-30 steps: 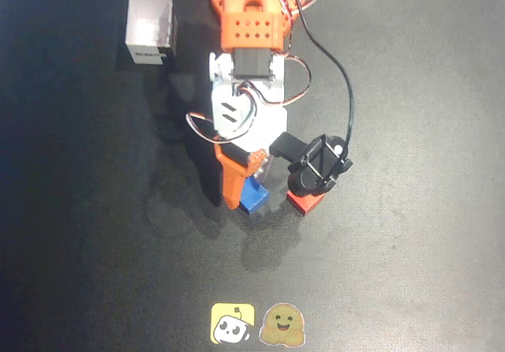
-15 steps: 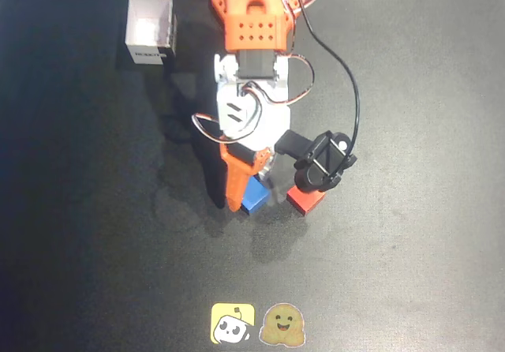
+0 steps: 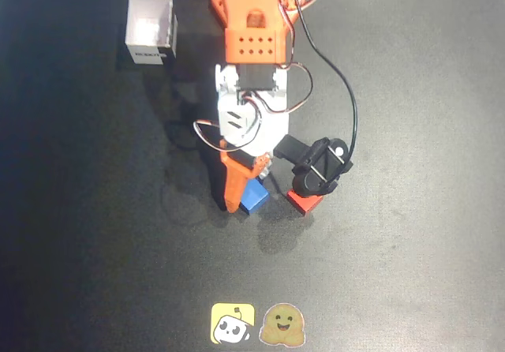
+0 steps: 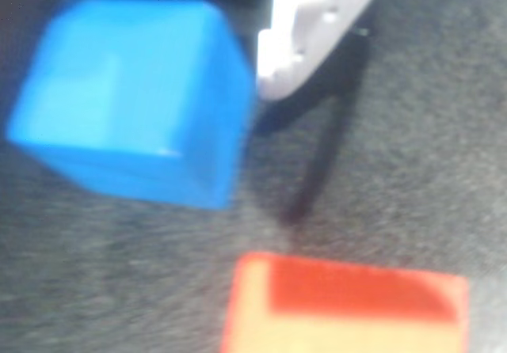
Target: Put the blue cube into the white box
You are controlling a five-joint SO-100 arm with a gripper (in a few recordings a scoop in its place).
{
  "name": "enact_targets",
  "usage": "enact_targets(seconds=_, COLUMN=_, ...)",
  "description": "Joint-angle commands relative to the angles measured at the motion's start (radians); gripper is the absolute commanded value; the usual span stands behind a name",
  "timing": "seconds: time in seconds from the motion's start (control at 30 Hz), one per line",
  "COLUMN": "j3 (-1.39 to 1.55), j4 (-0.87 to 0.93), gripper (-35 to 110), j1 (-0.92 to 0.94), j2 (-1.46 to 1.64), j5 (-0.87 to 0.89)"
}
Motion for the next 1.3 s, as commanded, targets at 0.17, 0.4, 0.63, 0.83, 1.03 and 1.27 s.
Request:
enact_targets(seconds=0.17, j3=0.041, j4=-0.067, gripper=28, j1=0.008, j2=-0.006, j5=0.023)
enact_targets(seconds=0.4, j3=0.071, j4=-0.120, gripper=20, j1=0.023, j2=-0.017, j5=0.031)
enact_targets(seconds=0.63, j3=0.060, j4=-0.115, gripper=4, j1=0.051, j2=-0.029, j5=0.060)
enact_targets(seconds=0.83, j3=0.060, j4=-0.114, gripper=2, j1=0.055, j2=-0.031, j5=0.069)
enact_targets(seconds=1.03, j3=0.060, j4=-0.115, gripper=2, j1=0.055, j2=-0.032, j5=0.071)
enact_targets(seconds=1.27, j3=0.060, j4=-0.114, gripper=2, j1=0.055, j2=-0.032, j5=0.072)
